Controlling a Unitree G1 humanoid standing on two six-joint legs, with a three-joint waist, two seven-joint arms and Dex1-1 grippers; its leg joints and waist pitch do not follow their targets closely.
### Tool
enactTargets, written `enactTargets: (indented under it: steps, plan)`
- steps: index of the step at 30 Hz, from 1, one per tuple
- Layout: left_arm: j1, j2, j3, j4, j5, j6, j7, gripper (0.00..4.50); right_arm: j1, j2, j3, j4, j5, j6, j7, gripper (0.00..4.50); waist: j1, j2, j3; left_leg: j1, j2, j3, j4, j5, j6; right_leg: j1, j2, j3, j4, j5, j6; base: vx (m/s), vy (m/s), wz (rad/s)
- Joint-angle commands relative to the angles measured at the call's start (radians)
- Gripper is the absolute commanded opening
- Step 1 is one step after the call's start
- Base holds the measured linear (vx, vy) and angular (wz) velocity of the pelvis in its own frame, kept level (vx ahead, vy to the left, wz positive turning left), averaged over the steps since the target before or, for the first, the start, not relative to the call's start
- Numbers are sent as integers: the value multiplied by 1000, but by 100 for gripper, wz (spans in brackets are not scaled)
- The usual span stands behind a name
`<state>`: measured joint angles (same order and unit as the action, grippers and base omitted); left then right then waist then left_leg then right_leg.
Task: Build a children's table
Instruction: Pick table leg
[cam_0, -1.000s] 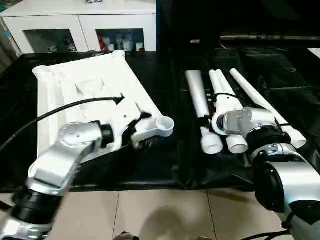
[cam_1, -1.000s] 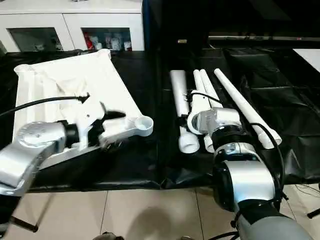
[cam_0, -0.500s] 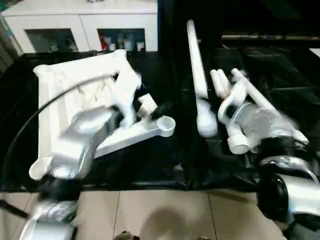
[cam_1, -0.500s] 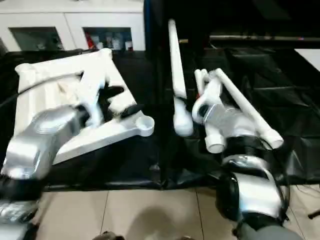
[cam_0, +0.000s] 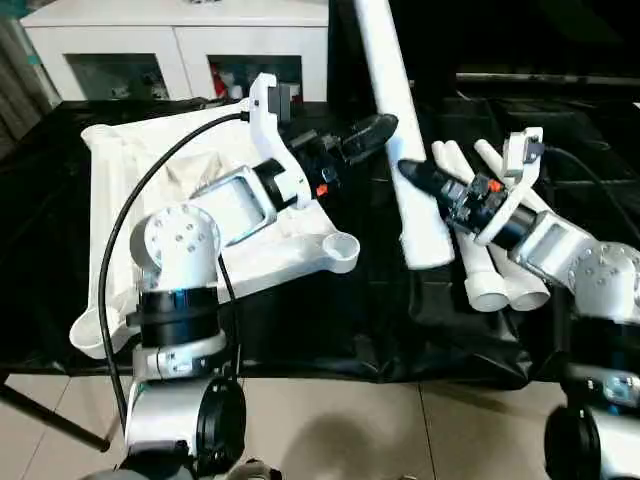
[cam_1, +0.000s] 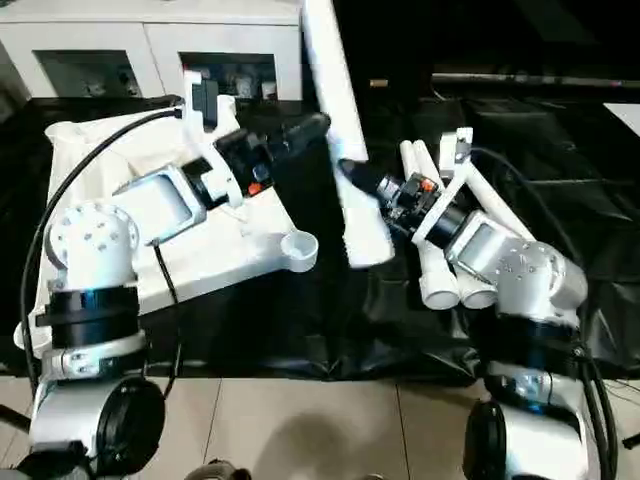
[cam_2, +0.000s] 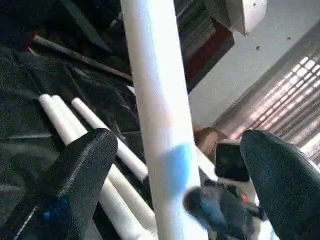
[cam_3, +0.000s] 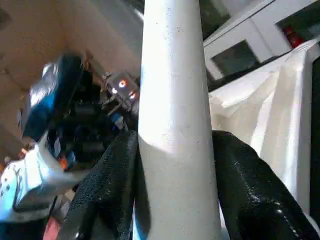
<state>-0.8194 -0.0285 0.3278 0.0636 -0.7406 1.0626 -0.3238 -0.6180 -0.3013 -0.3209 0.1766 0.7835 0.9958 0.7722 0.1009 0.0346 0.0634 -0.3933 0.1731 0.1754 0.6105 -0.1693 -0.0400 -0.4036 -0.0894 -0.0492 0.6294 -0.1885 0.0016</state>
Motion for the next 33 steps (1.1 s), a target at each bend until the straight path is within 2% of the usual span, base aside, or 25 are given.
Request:
enactTargets:
  steps: [1,7,8,11,13,18,19,20,22,23,25,29,32,33]
  plan:
    - [-14,1,-4,11,2,9,19,450,6,-12,44,-73,-11,-5,4,184,6,-23,-81,13,33,-10,-62,-105,42,54,-43,29,-84,-187,-197,0,0,0]
    - [-24,-8,3,10,-4,17,24,450,30,-30,126,-156,-57,-20,7,184,9,-18,-80,14,35,-12,-64,-118,27,52,-44,29,-88,-205,-182,0,0,0]
    - [-26,-8,4,13,-6,17,29,422,34,-35,141,-173,-63,-22,6,184,10,-15,-80,14,35,-13,-65,-123,24,51,-44,29,-87,-197,-181,0,0,0]
    - [-28,-5,4,19,-13,18,36,412,40,-39,152,-189,-62,-20,7,184,12,-15,-81,14,35,-13,-65,-126,23,51,-44,29,-87,-181,-185,0,0,0]
    - [-29,4,0,23,-14,21,40,384,44,-42,157,-199,-59,-20,5,184,13,-13,-81,13,35,-14,-65,-127,22,52,-45,29,-86,-180,-188,0,0,0]
    - [-29,18,-9,23,-19,26,30,355,60,-54,181,-220,-59,-26,17,184,14,-12,-82,13,36,-14,-65,-116,24,52,-45,28,-83,-140,-198,0,0,0]
    - [-29,20,-14,24,-11,24,31,337,60,-52,185,-219,-63,-30,18,184,14,-18,-83,12,36,-14,-64,-108,29,54,-46,27,-81,-127,-203,0,0,0]
    - [-29,21,-14,25,-10,24,33,335,60,-51,188,-218,-64,-32,18,184,14,-16,-83,10,36,-15,-64,-101,33,55,-46,27,-79,-122,-206,0,0,0]
    - [-31,21,-13,27,-10,24,36,330,58,-50,194,-215,-68,-37,18,184,14,-17,-82,10,36,-14,-64,-105,34,55,-48,27,-81,-131,-206,0,0,0]
    - [-31,21,-13,27,-10,23,40,301,57,-49,197,-213,-71,-40,18,184,15,-17,-81,10,36,-14,-64,-106,33,54,-48,26,-82,-140,-206,0,0,0]
    - [-31,21,-13,27,-10,23,40,301,57,-49,197,-213,-72,-40,19,184,15,-16,-81,11,36,-14,-64,-113,31,54,-48,27,-83,-150,-204,0,0,0]
    - [-32,19,-8,34,-15,18,58,263,53,-48,205,-205,-74,-50,17,184,15,-16,-81,11,37,-15,-65,-114,26,54,-49,26,-82,-152,-199,0,0,0]
    - [-34,21,-6,39,-16,15,63,250,49,-46,212,-197,-77,-61,17,184,15,-15,-82,10,37,-16,-65,-109,28,54,-48,26,-81,-140,-200,0,0,0]
    - [-35,24,-10,40,-9,10,64,227,47,-45,212,-195,-80,-64,16,184,15,-15,-82,10,37,-16,-64,-107,28,55,-48,26,-81,-138,-200,0,0,0]
